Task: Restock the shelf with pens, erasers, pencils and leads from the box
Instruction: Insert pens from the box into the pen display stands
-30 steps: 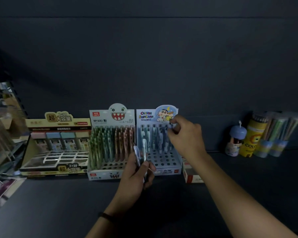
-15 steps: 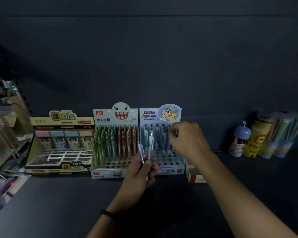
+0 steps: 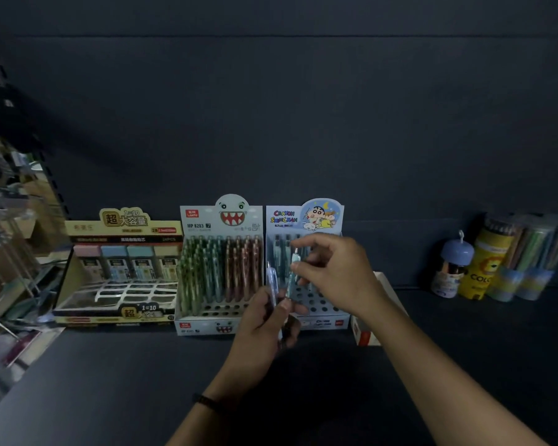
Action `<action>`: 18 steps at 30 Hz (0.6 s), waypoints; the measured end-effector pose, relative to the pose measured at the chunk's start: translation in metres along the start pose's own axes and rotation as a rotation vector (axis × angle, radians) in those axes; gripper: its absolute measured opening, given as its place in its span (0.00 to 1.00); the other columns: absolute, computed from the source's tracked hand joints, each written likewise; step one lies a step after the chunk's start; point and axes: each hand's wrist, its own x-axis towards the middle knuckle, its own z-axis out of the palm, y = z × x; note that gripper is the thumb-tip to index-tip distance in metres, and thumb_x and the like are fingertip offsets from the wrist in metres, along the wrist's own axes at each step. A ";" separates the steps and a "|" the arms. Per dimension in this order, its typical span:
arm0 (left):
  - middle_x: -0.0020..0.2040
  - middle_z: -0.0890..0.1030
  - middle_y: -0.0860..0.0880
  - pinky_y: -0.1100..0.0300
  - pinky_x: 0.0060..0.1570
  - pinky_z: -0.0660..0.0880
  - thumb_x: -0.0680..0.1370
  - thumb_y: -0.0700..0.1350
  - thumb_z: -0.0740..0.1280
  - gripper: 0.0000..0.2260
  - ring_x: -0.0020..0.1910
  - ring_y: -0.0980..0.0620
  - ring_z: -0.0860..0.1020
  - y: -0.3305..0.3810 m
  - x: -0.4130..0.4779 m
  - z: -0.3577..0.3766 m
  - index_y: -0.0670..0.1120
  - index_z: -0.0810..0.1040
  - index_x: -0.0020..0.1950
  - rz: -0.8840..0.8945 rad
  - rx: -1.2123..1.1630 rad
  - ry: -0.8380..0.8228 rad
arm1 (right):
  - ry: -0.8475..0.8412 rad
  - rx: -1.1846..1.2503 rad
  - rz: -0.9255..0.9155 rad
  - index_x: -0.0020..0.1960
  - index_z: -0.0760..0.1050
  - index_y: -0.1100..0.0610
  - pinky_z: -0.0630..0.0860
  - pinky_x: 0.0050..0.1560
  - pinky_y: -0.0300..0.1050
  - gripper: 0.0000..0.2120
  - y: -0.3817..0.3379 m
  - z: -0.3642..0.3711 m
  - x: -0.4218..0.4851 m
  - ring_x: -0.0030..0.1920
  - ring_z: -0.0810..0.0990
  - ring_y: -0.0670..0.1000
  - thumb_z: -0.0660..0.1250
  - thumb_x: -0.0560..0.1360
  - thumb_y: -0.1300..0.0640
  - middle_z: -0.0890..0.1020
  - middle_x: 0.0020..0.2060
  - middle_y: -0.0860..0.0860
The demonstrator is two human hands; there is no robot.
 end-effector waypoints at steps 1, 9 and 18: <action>0.51 0.85 0.39 0.52 0.34 0.70 0.88 0.42 0.60 0.08 0.35 0.46 0.75 0.001 0.000 0.000 0.42 0.75 0.64 -0.001 -0.008 0.004 | 0.016 0.011 -0.005 0.59 0.85 0.50 0.84 0.45 0.46 0.14 -0.002 0.000 0.000 0.35 0.88 0.47 0.78 0.76 0.62 0.86 0.35 0.51; 0.32 0.64 0.50 0.56 0.29 0.62 0.87 0.53 0.59 0.12 0.28 0.52 0.60 -0.005 0.003 -0.012 0.49 0.76 0.64 0.077 0.106 0.105 | 0.301 0.022 0.003 0.57 0.87 0.51 0.87 0.49 0.53 0.10 -0.004 -0.016 0.022 0.36 0.88 0.46 0.77 0.77 0.60 0.88 0.35 0.46; 0.39 0.65 0.45 0.52 0.36 0.63 0.90 0.41 0.52 0.07 0.35 0.48 0.60 -0.008 0.004 -0.010 0.46 0.66 0.53 0.150 0.156 0.136 | 0.258 -0.401 -0.091 0.61 0.86 0.51 0.81 0.55 0.44 0.12 0.005 0.017 0.042 0.41 0.85 0.50 0.70 0.79 0.57 0.89 0.42 0.50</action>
